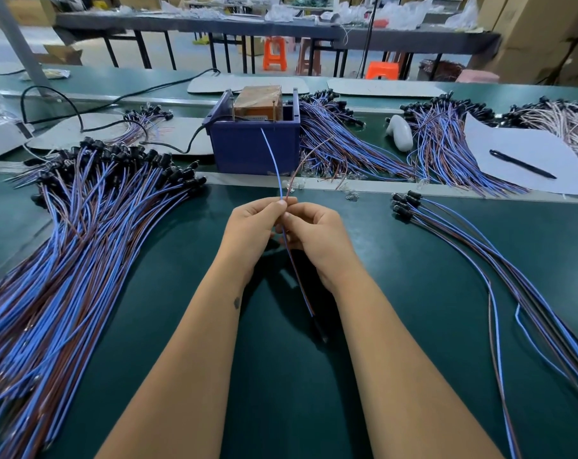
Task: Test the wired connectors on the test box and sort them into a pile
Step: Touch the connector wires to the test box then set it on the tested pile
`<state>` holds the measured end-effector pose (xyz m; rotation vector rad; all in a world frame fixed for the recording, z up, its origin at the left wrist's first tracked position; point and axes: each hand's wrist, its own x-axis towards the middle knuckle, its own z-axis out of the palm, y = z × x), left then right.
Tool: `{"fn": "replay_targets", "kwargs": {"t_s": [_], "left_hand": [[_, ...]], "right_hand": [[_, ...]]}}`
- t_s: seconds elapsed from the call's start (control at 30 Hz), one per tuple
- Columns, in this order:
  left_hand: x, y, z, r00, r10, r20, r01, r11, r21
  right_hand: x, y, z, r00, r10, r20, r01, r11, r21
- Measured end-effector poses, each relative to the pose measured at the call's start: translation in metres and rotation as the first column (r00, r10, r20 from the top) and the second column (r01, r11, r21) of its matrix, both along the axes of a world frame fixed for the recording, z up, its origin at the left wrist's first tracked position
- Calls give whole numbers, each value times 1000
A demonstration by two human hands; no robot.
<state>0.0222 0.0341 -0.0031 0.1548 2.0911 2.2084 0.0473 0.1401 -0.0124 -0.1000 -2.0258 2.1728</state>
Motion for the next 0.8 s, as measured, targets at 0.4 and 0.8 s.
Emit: {"fn": "replay_targets", "kwargs": {"t_s": [0.4,0.8], "left_hand": [[-9,-3,-10,987,133,-94,-145,981,-126],[-4,1,-6,988,78,-134,-95,988,-119]], "right_hand": [[2,5,2,974,-217,-67,227,920,319],[5,2,5,979,-183,-85,200,941,274]]}}
